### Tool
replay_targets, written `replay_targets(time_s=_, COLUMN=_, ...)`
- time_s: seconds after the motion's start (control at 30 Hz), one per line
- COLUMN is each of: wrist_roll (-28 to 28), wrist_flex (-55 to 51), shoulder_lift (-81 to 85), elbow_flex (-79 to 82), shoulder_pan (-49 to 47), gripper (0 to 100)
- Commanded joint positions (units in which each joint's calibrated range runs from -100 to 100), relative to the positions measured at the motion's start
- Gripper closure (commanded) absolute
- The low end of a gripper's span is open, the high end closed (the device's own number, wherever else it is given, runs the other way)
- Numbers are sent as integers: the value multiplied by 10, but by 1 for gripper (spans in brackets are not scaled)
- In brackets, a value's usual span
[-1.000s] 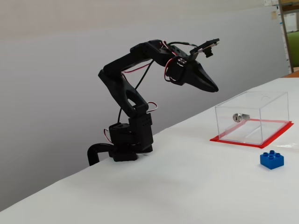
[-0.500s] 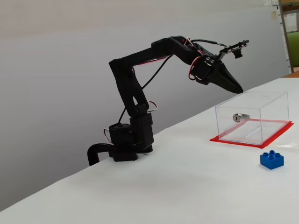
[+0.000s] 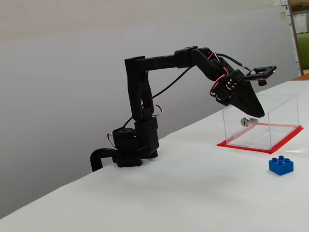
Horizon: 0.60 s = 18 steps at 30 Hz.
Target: Pick the blue lego brick and place it into the transparent box
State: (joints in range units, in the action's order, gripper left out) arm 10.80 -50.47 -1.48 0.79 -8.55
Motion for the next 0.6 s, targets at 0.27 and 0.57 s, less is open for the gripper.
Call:
replay_targets(time_s=0.27, wrist_roll=103, wrist_flex=0, shoulder_lift=-32, elbow_flex=-35, shoulder_pan=33, gripper=98)
replay_targets(time_s=0.57, wrist_roll=112, wrist_flex=8, shoulder_lift=-70, elbow_flex=-65, shoulder_pan=38, gripper=83)
